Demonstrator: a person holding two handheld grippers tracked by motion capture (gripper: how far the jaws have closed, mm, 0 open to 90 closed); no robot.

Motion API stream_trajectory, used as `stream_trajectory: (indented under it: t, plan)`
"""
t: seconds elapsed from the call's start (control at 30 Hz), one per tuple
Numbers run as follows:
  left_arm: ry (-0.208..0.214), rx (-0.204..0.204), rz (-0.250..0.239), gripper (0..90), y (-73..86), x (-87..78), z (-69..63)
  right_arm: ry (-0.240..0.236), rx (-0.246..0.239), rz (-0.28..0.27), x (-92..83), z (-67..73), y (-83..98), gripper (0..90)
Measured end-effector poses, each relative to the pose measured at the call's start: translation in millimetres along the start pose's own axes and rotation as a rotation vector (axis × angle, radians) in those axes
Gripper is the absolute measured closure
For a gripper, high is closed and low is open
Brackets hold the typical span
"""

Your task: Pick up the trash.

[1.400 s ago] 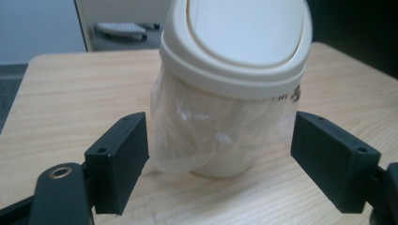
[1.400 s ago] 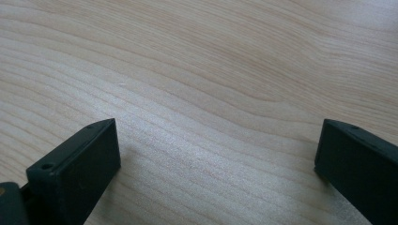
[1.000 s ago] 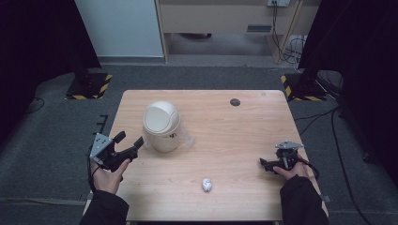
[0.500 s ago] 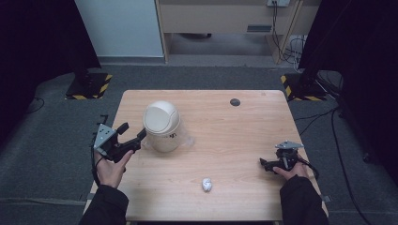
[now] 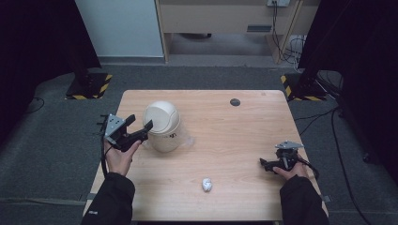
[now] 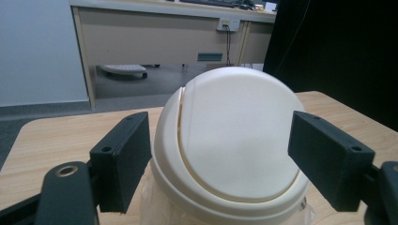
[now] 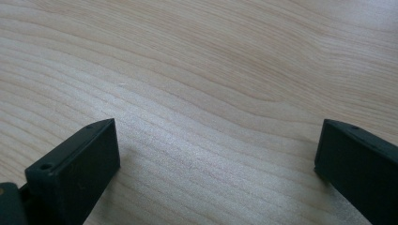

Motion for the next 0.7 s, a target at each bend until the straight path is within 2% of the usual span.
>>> stream_trajectory:
  t: [0.7]
  plan:
    - [-0.030,0.041,0.089,21.4,17.5,24.1,4.7,-0.004,0.000,0.002,0.0,1.1,0.1,0.5]
Point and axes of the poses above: each handheld gripper's, and its own axes: x roughly forward along the jaws, y roughly out of its underside, z roughly to its left, the point moved 8 cm from there along x, roughly forward along the jaws, and after that the axes turned 8 degrees about -y, right-handed, at the moved point
